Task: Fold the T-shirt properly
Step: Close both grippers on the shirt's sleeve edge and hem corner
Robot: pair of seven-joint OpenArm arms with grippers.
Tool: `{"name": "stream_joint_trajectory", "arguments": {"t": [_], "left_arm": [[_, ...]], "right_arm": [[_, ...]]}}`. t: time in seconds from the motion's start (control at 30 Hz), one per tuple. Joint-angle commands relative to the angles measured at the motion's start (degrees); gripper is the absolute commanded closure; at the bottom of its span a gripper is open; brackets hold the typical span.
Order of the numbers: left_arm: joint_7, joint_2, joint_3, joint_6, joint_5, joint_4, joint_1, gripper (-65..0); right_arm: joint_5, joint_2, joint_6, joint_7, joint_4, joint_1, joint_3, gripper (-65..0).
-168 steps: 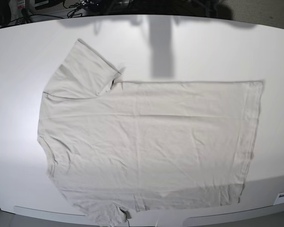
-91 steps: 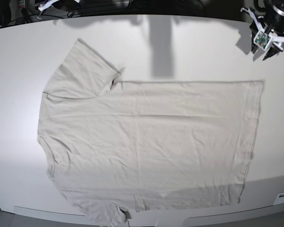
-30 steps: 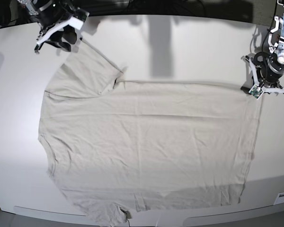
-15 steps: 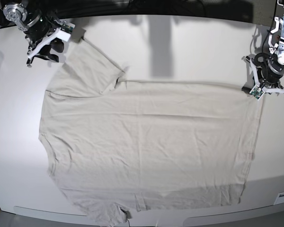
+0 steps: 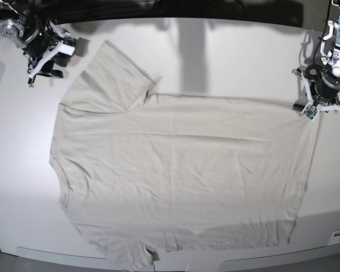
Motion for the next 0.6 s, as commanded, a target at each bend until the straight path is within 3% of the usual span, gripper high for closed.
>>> {"name": "stream_joint_trajectory", "arguments": {"t": [0.0, 0.23, 0.57], "left_arm": [[2.9, -0.8, 0.0, -0.7, 0.6, -0.3, 0.5, 0.0], [3.0, -0.8, -0.1, -0.7, 0.6, -0.3, 0.5, 0.0], [3.0, -0.8, -0.1, -0.7, 0.6, -0.3, 0.5, 0.0]], "right_arm": [[-0.5, 1.0, -0.6, 1.0, 0.3, 0.3, 0.4, -24.5], [-1.9, -2.8, -0.6, 1.5, -1.7, 4.8, -3.5, -24.5], [-6.2, -9.0, -0.9, -3.2, -8.7, 14.4, -13.6, -24.5]]}}
